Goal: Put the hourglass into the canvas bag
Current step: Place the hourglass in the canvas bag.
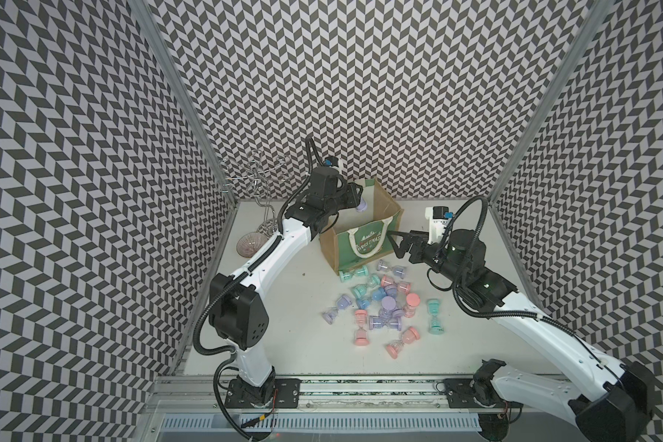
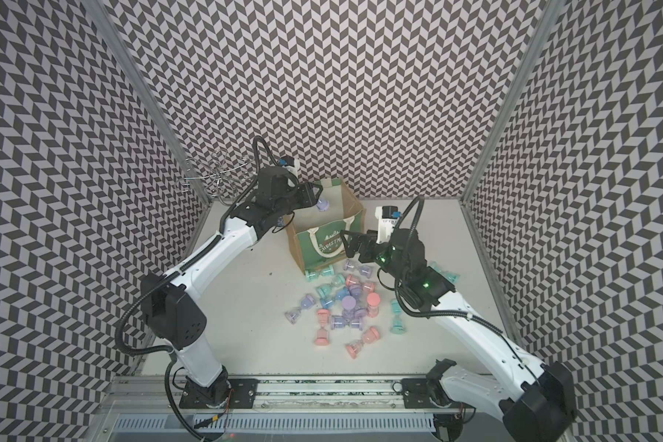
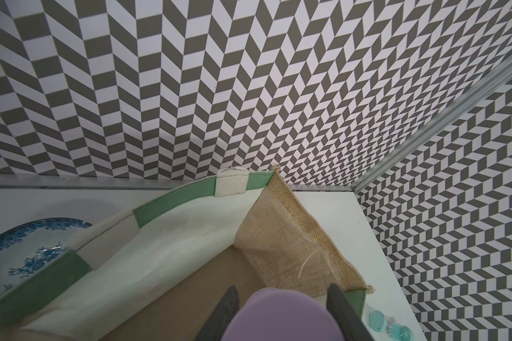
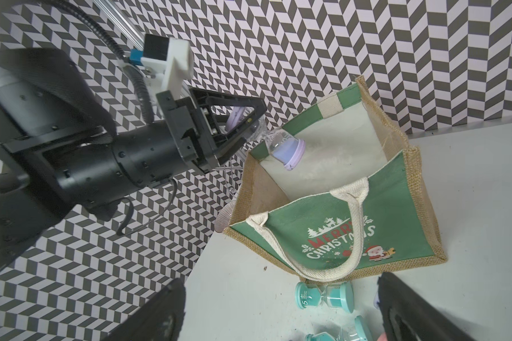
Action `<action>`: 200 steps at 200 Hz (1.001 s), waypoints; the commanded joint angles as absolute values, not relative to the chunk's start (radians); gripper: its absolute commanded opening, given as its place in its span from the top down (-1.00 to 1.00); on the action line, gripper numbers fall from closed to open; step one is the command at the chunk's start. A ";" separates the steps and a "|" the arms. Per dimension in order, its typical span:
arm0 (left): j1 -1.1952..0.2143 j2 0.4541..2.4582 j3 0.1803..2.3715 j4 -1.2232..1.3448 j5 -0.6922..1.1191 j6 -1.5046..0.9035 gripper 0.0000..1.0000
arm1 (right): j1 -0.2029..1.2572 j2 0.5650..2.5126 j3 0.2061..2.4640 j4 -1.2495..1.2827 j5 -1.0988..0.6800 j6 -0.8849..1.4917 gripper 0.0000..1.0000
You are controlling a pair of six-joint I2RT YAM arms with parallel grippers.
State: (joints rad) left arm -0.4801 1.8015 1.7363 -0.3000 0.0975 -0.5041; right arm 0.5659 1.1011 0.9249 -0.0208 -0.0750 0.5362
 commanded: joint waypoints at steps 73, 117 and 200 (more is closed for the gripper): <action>-0.463 2.089 1.928 -0.295 0.234 -0.514 0.49 | 0.547 1.135 0.925 0.030 -0.071 0.487 -0.99; -0.462 2.197 1.978 -0.353 0.232 -0.470 0.49 | 0.547 1.144 0.901 0.044 -0.076 0.461 -0.98; -0.464 2.326 2.012 -0.418 0.186 -0.437 0.34 | 0.546 1.170 0.891 0.058 -0.084 0.466 -0.99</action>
